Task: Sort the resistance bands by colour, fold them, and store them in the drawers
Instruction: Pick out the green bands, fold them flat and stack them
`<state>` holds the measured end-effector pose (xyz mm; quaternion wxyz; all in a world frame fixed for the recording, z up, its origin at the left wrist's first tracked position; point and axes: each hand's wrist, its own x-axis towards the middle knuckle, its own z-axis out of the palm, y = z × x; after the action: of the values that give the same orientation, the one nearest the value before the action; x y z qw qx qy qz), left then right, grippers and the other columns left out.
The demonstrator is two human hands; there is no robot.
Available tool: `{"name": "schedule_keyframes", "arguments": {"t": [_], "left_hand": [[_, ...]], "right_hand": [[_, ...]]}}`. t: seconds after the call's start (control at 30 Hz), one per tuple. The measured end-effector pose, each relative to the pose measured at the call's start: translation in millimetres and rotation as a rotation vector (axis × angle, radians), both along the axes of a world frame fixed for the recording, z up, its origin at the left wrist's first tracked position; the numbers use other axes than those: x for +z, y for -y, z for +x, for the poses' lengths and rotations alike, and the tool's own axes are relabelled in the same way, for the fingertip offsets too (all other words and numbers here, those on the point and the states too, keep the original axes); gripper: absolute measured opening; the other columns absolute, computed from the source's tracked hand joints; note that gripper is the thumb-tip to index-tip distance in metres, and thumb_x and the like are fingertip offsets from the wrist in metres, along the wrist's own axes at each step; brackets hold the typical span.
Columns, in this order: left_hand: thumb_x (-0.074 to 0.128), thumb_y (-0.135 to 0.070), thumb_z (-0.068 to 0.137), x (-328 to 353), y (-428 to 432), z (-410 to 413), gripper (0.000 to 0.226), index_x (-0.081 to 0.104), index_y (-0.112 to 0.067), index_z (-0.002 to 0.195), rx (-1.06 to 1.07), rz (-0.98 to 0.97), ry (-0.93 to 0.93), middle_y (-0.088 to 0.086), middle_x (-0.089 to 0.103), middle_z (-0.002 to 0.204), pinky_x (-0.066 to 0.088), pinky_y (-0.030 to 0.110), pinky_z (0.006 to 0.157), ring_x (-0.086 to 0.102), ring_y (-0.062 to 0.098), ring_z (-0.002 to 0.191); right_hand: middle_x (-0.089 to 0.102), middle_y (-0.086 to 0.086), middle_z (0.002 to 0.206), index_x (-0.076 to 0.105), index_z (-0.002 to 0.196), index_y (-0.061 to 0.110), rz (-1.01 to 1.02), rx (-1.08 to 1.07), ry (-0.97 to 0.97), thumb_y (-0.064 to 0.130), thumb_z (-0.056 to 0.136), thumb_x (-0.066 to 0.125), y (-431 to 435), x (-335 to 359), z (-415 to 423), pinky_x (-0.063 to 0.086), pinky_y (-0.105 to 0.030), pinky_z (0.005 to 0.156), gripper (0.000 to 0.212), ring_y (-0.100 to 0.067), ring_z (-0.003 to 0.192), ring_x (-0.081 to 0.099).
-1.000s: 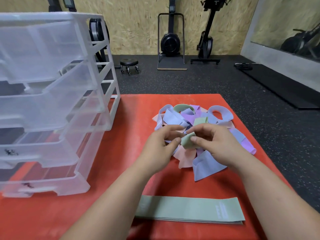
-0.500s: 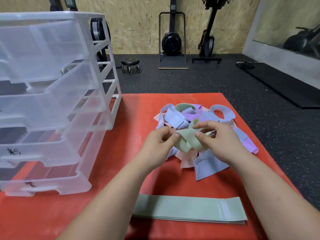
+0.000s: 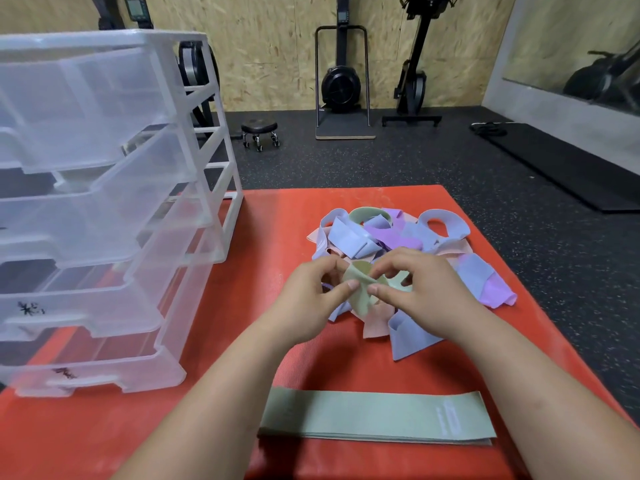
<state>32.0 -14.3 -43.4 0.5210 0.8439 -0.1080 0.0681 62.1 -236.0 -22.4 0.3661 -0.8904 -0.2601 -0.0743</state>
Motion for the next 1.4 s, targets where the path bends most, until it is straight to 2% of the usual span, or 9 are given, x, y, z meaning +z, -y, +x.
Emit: {"name": "schedule_keyframes", "arguments": {"t": [0.2,0.3,0.4,0.5,0.63,0.83,0.97,1.13,1.4], "left_hand": [[0.082,-0.021,0.092,8,3,-3,0.014,0.069,-0.02,0.095,0.218,-0.106,0.11,0.004,0.067,0.078,0.051,0.027,0.067,0.059,0.009,0.068],[0.075,-0.026,0.1,18,5,-6,0.013,0.074,-0.016,0.092,0.179,-0.182,0.102,0.001,0.072,0.075,0.053,0.029,0.069,0.065,0.01,0.069],[0.059,-0.036,0.108,25,10,-11,0.03,0.077,-0.012,0.108,0.055,-0.377,-0.056,0.002,0.081,0.099,0.063,0.038,0.083,0.077,0.018,0.096],[0.062,-0.03,0.108,21,9,-10,0.025,0.079,-0.011,0.107,0.097,-0.386,-0.117,0.006,0.08,0.101,0.064,0.033,0.081,0.077,0.022,0.098],[0.059,-0.013,0.108,13,-6,-3,0.019,0.077,-0.007,0.109,0.183,-0.38,-0.153,0.013,0.08,0.1,0.066,0.04,0.083,0.077,0.029,0.094],[0.054,-0.026,0.112,22,-8,-9,0.028,0.077,-0.01,0.115,0.011,-0.368,-0.143,0.016,0.078,0.11,0.059,0.049,0.097,0.072,0.023,0.099],[0.057,-0.02,0.11,22,-7,-8,0.022,0.076,-0.009,0.113,0.074,-0.433,-0.025,0.016,0.078,0.106,0.061,0.051,0.093,0.073,0.023,0.096],[0.057,-0.018,0.11,24,-17,-6,0.021,0.075,-0.007,0.113,0.216,-0.554,0.083,-0.001,0.079,0.097,0.059,0.03,0.079,0.072,0.013,0.09],[0.058,-0.025,0.11,16,-38,-2,0.023,0.074,-0.011,0.117,0.412,-0.634,0.132,-0.006,0.077,0.101,0.058,0.03,0.079,0.071,0.01,0.093]], "right_hand": [[0.077,0.01,0.089,0.075,0.097,0.026,0.419,-0.012,-0.137,0.017,0.094,0.076,-6,19,-5,0.055,-0.019,0.066,0.009,-0.007,0.081,0.072],[0.078,0.008,0.094,0.074,0.1,0.024,0.624,-0.052,-0.068,0.014,0.094,0.076,-11,31,-7,0.057,-0.021,0.077,0.012,-0.009,0.089,0.074],[0.077,0.015,0.1,0.077,0.103,0.027,0.441,0.0,-0.077,0.02,0.092,0.079,-14,30,-10,0.058,-0.03,0.089,0.013,-0.006,0.097,0.073],[0.075,0.024,0.11,0.078,0.11,0.036,0.134,0.107,-0.107,0.024,0.092,0.078,-15,20,-13,0.055,-0.032,0.097,0.022,-0.002,0.109,0.069],[0.075,0.022,0.111,0.076,0.114,0.032,0.211,0.053,-0.118,0.011,0.093,0.073,-14,16,-10,0.057,-0.029,0.096,0.03,0.001,0.107,0.07],[0.062,0.027,0.135,0.056,0.144,0.037,0.078,0.049,-0.097,0.034,0.093,0.076,-16,6,-7,0.046,-0.028,0.109,0.054,0.006,0.127,0.056],[0.073,0.023,0.106,0.068,0.113,0.043,0.105,0.067,-0.089,0.023,0.092,0.078,-19,5,-7,0.054,-0.033,0.092,0.031,-0.003,0.101,0.068],[0.074,0.014,0.086,0.07,0.098,0.035,-0.037,-0.022,-0.076,0.032,0.091,0.078,-3,0,4,0.057,-0.041,0.077,0.011,-0.01,0.076,0.069],[0.063,0.033,0.078,0.062,0.085,0.049,-0.125,-0.124,0.026,0.02,0.088,0.08,21,0,14,0.042,-0.026,0.068,0.034,0.007,0.081,0.058]]}}
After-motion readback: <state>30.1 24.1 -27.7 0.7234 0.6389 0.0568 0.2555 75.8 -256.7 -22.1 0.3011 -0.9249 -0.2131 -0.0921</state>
